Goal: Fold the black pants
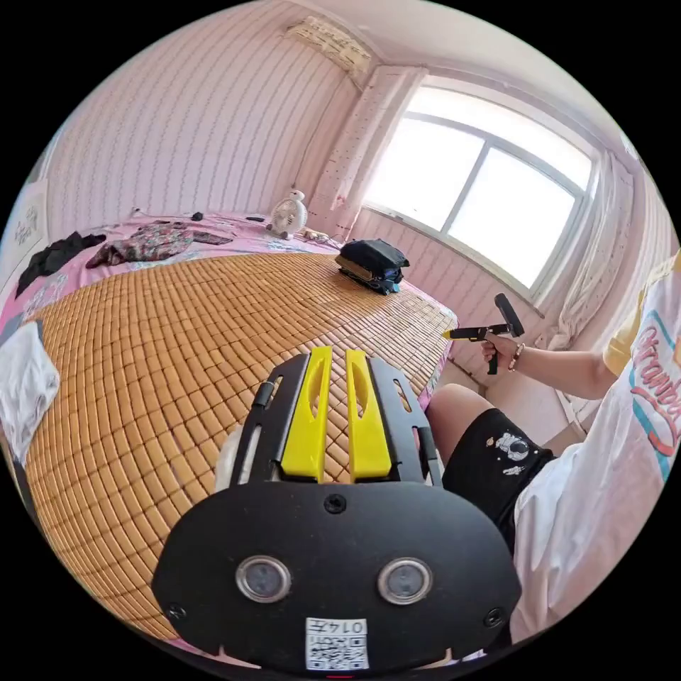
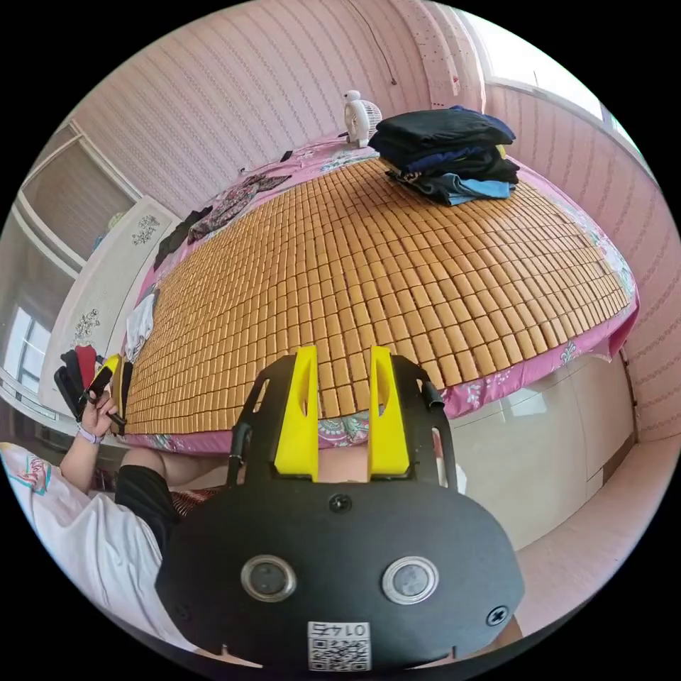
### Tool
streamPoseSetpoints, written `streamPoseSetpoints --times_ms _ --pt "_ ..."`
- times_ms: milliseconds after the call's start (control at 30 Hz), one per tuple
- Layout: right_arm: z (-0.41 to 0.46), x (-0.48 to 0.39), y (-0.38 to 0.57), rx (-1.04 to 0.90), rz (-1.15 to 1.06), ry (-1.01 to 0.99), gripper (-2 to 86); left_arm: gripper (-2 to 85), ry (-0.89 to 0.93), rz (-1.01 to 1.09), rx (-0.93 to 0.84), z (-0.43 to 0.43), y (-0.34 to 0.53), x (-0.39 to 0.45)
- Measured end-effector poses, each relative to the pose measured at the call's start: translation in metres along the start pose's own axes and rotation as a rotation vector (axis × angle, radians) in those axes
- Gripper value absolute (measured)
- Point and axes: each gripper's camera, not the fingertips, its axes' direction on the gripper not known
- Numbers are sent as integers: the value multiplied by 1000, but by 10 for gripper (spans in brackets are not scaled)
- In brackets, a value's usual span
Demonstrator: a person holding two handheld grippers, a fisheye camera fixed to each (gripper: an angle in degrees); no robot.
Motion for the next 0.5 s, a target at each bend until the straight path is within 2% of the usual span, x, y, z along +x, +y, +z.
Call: streamPoseSetpoints --times_ms 200,300,500 --pt "-22 42 -45 233 9 -51 114 112 54 291 -73 137 -106 55" --pt "-28 57 -85 309 -15 -54 111 119 50 369 -92 217 -160 77" --pt "-9 82 -159 327 -65 157 117 123 54 313 -101 381 -253 107"
